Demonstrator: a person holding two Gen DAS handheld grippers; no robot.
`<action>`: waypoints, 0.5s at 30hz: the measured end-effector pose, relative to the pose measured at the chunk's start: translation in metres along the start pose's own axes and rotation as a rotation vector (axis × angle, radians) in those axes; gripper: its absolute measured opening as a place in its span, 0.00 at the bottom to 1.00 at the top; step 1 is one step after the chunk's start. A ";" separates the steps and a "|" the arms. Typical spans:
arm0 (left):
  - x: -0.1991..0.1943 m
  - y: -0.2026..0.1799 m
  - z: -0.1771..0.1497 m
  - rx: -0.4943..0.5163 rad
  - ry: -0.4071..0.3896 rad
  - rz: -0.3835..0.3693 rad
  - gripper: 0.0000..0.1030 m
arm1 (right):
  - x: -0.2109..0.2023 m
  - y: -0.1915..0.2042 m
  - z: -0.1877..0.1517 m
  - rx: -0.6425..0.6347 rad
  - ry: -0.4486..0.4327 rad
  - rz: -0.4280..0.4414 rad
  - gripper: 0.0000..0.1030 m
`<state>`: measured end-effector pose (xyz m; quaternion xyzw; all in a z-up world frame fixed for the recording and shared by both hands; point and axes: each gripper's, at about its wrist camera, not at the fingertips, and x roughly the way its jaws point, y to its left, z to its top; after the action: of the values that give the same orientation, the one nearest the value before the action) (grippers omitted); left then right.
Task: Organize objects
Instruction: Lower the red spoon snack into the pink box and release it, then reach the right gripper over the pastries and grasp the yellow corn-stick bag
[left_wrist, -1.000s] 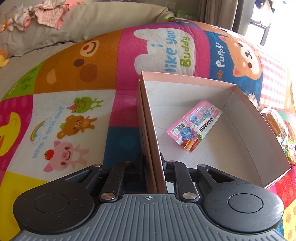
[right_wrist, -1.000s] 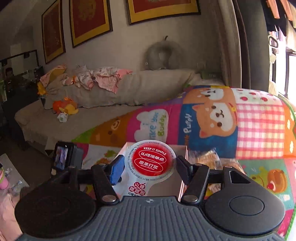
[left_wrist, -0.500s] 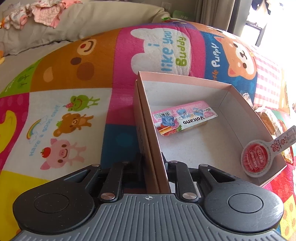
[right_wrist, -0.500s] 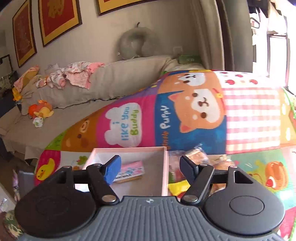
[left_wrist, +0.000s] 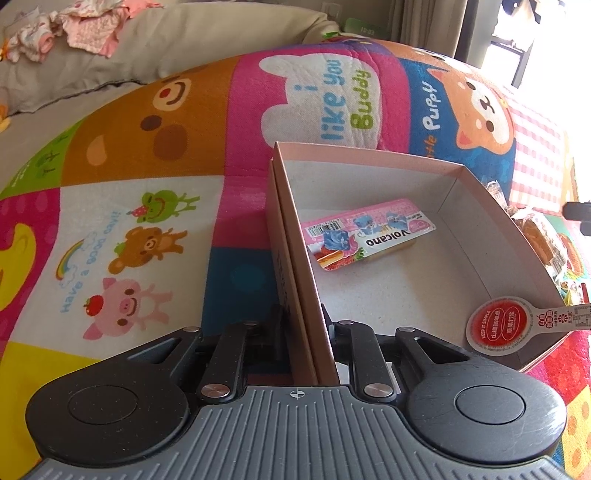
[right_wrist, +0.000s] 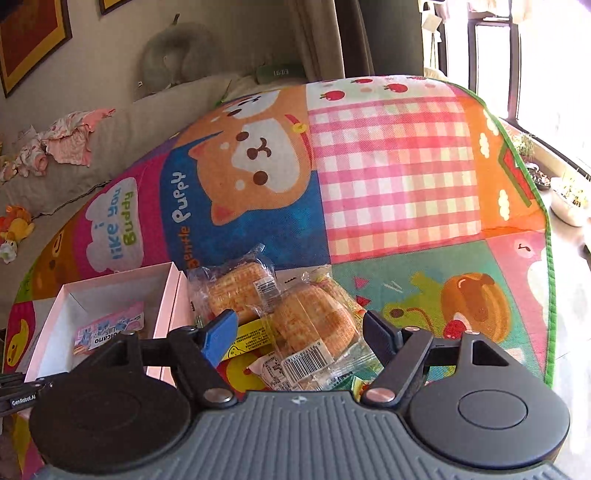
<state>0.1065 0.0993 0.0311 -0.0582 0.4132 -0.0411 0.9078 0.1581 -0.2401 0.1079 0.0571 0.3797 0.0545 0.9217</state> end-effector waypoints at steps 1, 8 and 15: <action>0.000 0.000 0.000 0.001 0.001 0.000 0.19 | 0.011 0.007 0.004 -0.008 0.012 -0.009 0.76; 0.000 0.000 0.000 0.002 0.001 -0.002 0.19 | 0.093 0.052 0.038 -0.048 0.080 0.017 0.78; 0.001 0.001 0.000 -0.005 0.001 -0.010 0.19 | 0.136 0.050 0.045 -0.064 0.184 0.008 0.45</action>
<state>0.1072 0.0998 0.0298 -0.0623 0.4134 -0.0445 0.9073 0.2832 -0.1739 0.0524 0.0241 0.4608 0.0753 0.8840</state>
